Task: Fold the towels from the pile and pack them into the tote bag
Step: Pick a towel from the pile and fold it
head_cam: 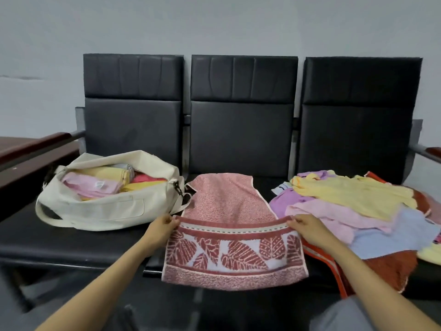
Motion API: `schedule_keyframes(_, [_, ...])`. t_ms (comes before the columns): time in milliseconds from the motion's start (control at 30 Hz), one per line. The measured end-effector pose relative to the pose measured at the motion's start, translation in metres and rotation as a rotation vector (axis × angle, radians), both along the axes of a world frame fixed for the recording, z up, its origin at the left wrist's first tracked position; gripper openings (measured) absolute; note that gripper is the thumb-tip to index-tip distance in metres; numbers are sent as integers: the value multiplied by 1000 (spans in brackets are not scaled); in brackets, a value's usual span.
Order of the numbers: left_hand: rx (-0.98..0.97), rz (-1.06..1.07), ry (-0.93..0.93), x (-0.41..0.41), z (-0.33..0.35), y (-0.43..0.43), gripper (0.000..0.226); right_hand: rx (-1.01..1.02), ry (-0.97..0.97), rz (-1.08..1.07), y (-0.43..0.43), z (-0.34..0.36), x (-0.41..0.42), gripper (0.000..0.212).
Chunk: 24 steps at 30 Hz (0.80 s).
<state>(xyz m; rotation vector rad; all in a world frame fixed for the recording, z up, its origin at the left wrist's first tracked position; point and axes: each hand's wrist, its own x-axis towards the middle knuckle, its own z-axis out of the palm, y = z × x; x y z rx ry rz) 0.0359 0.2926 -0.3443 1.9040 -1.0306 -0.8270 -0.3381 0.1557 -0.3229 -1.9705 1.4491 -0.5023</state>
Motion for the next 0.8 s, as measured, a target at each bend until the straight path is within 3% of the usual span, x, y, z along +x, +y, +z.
schedule_keyframes(200, [166, 4, -330, 1, -20, -37, 21, 75, 56, -8, -21, -16, 24, 16])
schedule_keyframes(367, [188, 50, -440, 7, -31, -56, 25, 40, 64, -40, -40, -29, 34, 19])
schedule_keyframes(667, [202, 141, -345, 11, -39, -74, 25, 4, 134, -96, -57, -41, 53, 17])
schedule_keyframes(800, [164, 152, -134, 15, -35, -77, 24, 27, 90, -66, -56, -38, 57, 11])
